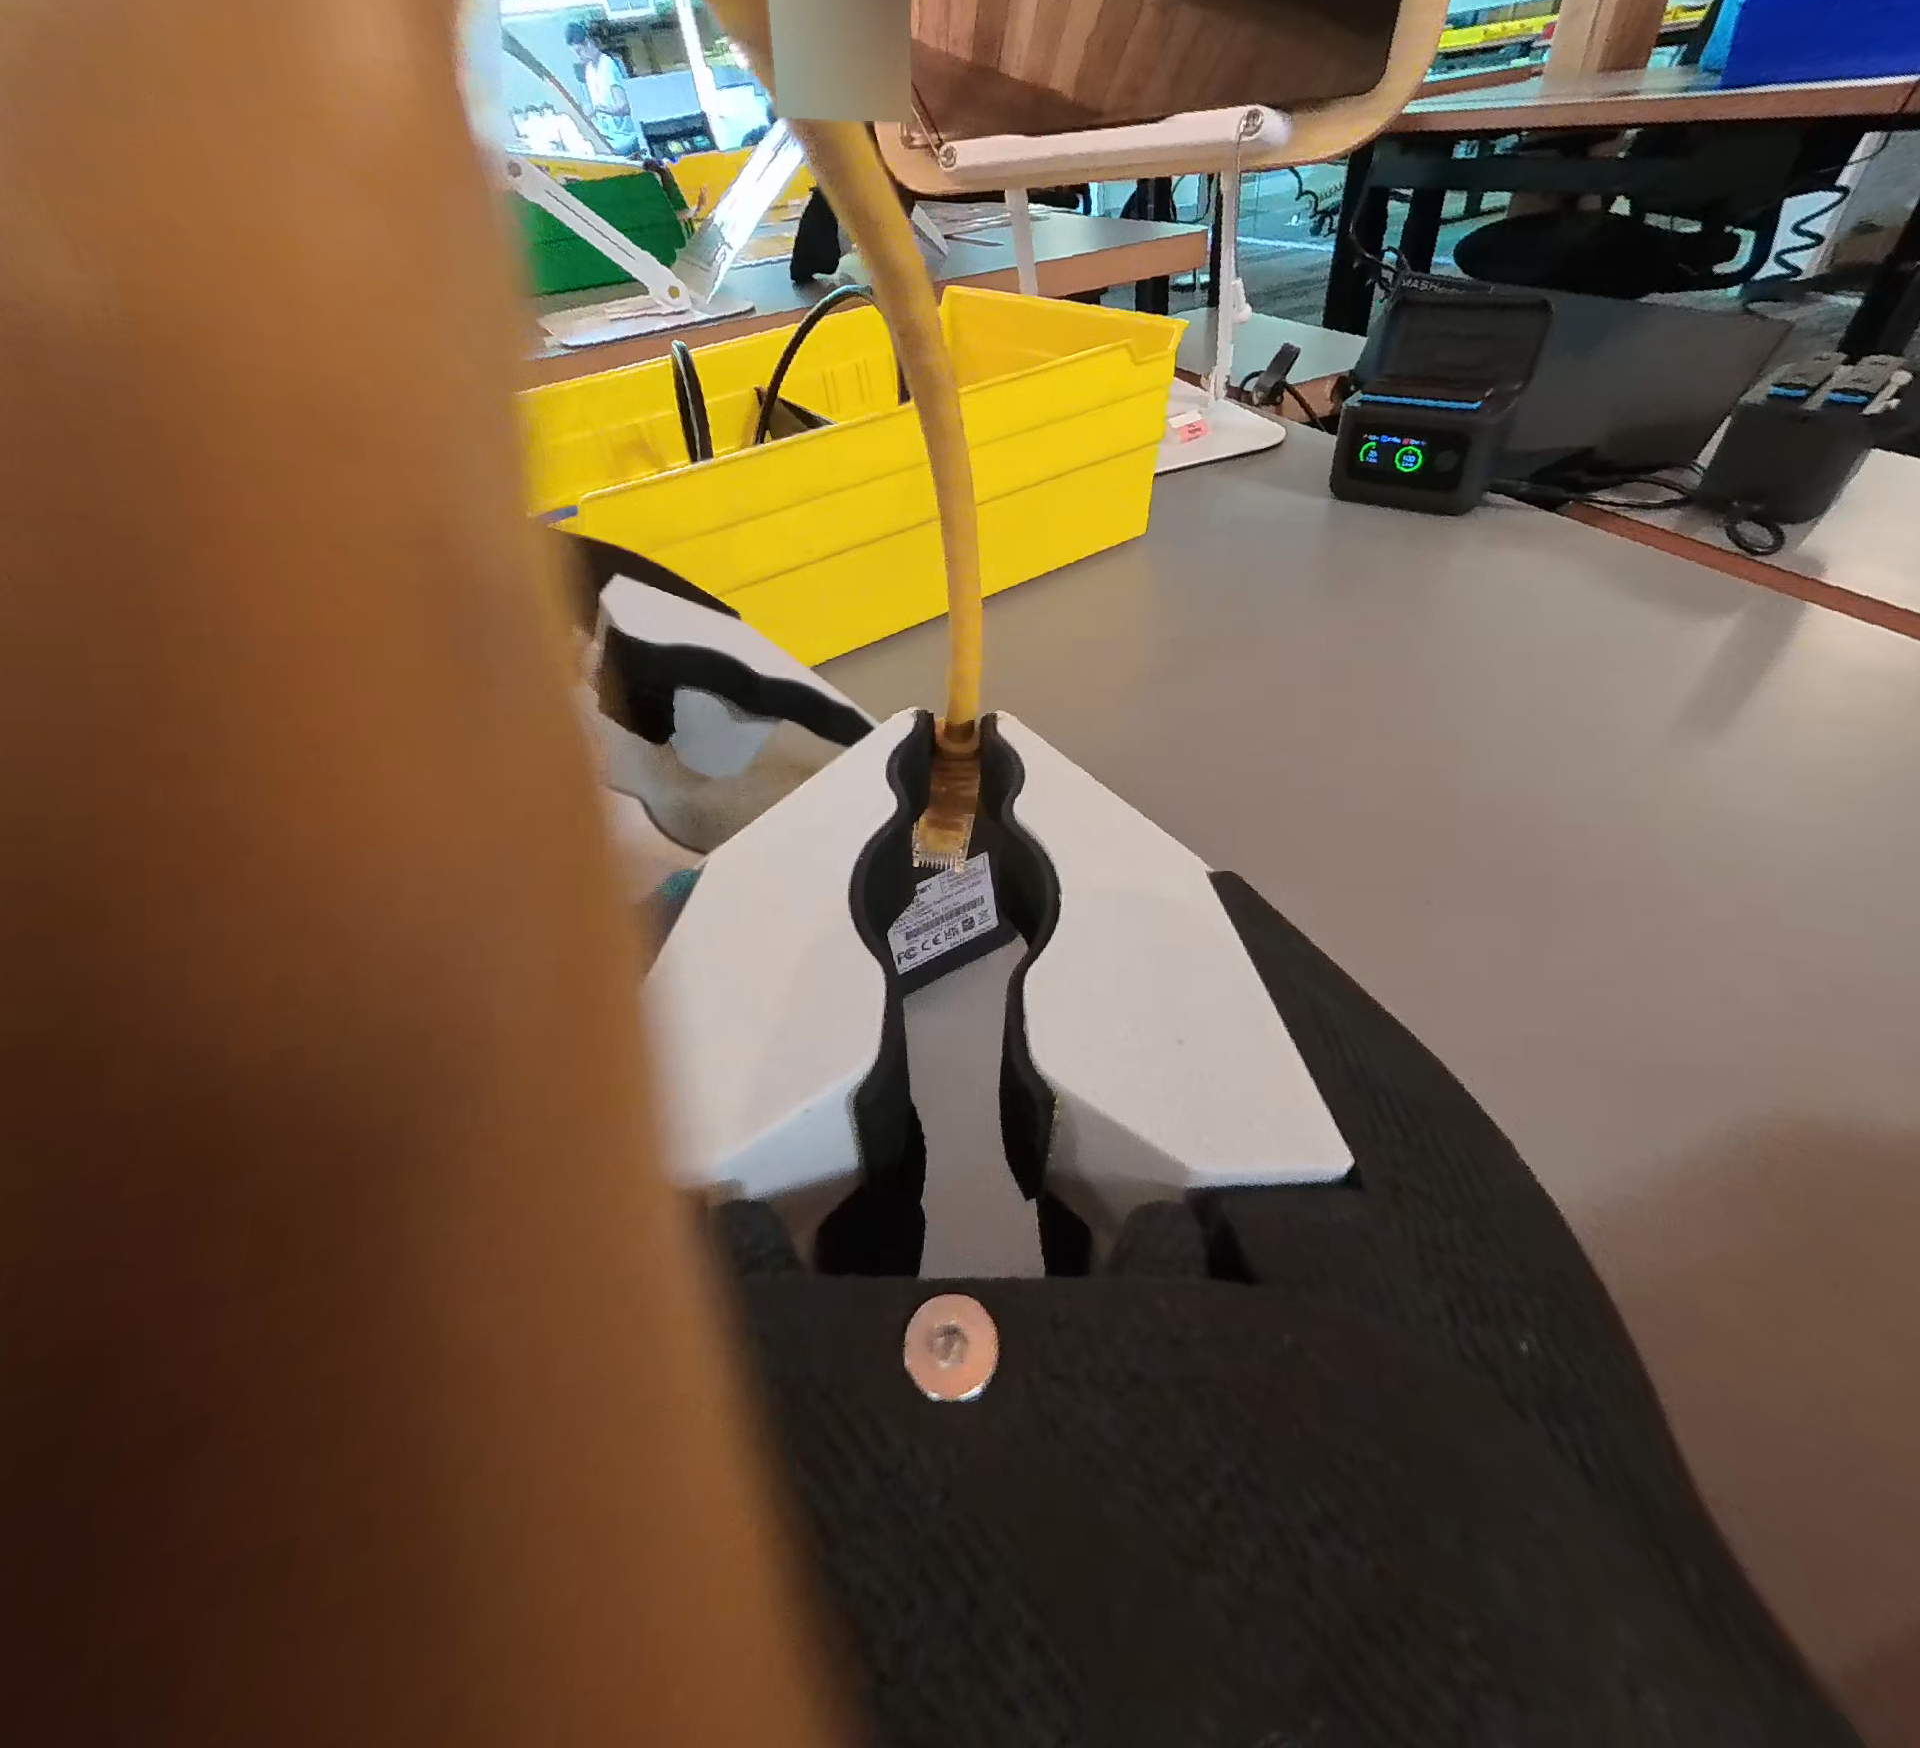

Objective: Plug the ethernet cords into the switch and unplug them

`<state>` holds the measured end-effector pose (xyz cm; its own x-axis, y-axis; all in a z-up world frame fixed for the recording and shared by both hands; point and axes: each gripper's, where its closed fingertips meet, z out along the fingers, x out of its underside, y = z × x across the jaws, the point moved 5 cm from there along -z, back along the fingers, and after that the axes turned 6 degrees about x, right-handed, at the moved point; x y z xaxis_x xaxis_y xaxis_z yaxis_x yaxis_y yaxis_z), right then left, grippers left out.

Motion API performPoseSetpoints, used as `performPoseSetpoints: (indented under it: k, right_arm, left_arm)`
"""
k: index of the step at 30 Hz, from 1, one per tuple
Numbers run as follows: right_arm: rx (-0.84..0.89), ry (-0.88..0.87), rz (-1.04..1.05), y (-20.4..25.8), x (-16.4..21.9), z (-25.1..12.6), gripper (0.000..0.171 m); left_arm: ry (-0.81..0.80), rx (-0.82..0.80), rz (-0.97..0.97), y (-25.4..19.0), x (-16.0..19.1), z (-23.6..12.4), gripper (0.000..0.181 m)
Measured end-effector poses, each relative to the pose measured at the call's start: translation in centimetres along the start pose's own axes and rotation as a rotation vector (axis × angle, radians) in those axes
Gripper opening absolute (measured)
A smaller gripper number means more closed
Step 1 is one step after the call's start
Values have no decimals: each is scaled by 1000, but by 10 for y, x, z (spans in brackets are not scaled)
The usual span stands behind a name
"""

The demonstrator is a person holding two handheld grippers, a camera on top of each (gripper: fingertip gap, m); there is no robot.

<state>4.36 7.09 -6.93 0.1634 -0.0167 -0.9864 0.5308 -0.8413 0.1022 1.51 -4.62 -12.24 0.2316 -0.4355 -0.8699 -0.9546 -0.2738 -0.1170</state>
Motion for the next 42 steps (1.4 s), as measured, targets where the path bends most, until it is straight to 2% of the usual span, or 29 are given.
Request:
performPoseSetpoints:
  k: [1,5,7,10,14,21,31,38,42]
  right_arm:
    - [-1,-2,6,0,0,1,7]
    - [-21,-19,24,2,0,4,7]
    - [-26,-24,6,5,1,5,7]
    - [-32,-25,-13,7,2,6,7]
    - [-27,-13,3,4,3,10,7]
    - [6,12,-39,5,0,27,7]
    - [136,84,-6,9,6,33,7]
    - [214,84,-85,12,13,33,7]
    - [178,43,47,12,15,29,7]
  left_arm:
    - [-9,-20,-2,-2,-2,3,88]
    - [42,-124,80,-2,-5,27,102]
    - [63,-153,92,1,-4,36,96]
    - [82,-153,63,7,-2,38,81]
    - [79,-63,40,3,0,36,48]
    - [146,-60,94,2,4,42,22]
    - [117,-51,100,5,2,38,22]
    - [102,-52,116,3,1,36,21]
    - [92,-71,158,0,0,35,21]
